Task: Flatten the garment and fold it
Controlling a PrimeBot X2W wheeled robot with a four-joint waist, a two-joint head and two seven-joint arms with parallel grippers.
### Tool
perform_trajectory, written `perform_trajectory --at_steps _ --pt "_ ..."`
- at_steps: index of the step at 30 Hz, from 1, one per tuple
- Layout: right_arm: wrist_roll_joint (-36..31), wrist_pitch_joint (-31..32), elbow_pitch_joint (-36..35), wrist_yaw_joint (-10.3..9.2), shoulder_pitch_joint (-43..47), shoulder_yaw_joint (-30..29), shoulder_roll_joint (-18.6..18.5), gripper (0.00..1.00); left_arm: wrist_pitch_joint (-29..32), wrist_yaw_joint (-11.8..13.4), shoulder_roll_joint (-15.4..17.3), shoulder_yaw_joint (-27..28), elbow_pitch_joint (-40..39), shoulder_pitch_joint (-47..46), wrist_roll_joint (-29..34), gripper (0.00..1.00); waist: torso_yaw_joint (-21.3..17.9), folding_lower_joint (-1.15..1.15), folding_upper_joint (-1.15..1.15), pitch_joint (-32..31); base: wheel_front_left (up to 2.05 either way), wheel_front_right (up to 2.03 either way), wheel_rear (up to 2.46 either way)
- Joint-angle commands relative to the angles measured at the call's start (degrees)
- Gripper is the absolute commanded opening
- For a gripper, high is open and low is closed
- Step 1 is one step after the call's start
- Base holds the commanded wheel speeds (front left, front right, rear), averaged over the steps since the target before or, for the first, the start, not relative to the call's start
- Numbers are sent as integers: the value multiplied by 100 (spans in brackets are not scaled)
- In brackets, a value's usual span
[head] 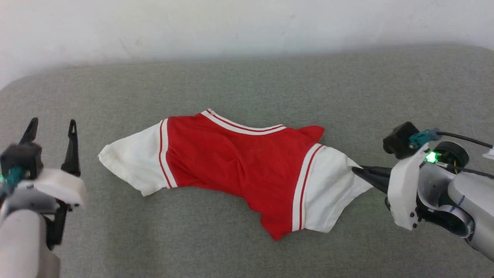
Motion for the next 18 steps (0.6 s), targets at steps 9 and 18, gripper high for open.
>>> perform_trajectory --at_steps 9,18 --pt "-335 -266 -428 -4 316 -482 -290 0 2755 -527 946 -990 505 -1052 -755 100 -325 -1 -1 230 0 0 0" --pt "-648 -163 -672 -4 361 -904 -195 0 5485 -533 1925 -2273 552 -1906 -2748 100 -577 -1 -1 742 0 0 0"
